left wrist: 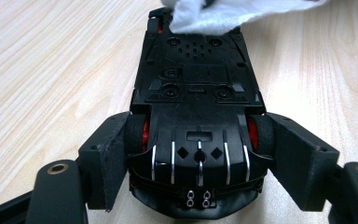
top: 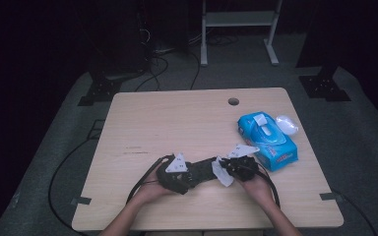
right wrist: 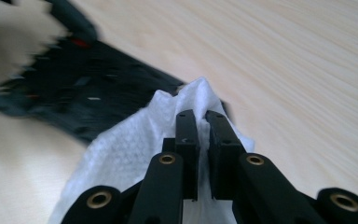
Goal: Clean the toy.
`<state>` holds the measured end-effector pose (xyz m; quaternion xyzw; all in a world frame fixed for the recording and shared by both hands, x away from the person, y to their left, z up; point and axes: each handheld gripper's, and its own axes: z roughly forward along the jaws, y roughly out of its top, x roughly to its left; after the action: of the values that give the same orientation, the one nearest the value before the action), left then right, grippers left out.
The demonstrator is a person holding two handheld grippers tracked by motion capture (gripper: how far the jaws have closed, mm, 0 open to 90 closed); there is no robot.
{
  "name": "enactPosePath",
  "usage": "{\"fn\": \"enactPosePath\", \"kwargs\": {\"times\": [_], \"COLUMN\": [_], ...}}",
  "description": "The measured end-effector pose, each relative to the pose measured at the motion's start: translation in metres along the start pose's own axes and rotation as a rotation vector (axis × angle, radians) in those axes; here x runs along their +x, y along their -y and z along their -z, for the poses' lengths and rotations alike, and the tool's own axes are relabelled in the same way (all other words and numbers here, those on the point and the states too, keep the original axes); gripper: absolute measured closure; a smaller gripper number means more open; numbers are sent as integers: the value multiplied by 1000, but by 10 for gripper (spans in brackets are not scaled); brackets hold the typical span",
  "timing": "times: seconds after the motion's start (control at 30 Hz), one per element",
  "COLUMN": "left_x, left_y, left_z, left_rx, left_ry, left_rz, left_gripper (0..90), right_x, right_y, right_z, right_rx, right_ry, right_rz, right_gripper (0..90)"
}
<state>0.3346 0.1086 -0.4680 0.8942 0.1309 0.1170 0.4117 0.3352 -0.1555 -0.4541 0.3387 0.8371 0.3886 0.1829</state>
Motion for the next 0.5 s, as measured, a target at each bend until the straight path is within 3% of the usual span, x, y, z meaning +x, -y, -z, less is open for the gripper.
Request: {"fn": "enactPosePath", "kwargs": {"times": [0.07,0.1,0.17,0.23,0.33,0.4,0.5], "left_x": [0,0,0,0,-1,-2,-1], "left_y": [0,0,0,0,1,1,0], "left_z": [0,0,0,-1,-1,-1,-1], "left_rx": [1,2,1,7,13,15,6], "left_ry": [0,0,1,2,-3,-5,-4], "left_rz": [-1,-6,-2,0,-1,-4,-8], "left_gripper": [263,263,263,263,263,263,263], "right_x": [-5,-3,6,24,39,34,17], "right_y": [1,-1,-5,-11,-15,-14,-7], "right_z": [-2,-3,-4,-8,-10,-10,-5], "right_rx": [-10,-13,-25,-32,-38,-34,-32], "right_ry": [1,-2,-50,-99,-119,-111,-61], "right_rz": [-51,-52,-30,32,83,69,4], "right_gripper": [836,836,836,836,836,835,836]}}
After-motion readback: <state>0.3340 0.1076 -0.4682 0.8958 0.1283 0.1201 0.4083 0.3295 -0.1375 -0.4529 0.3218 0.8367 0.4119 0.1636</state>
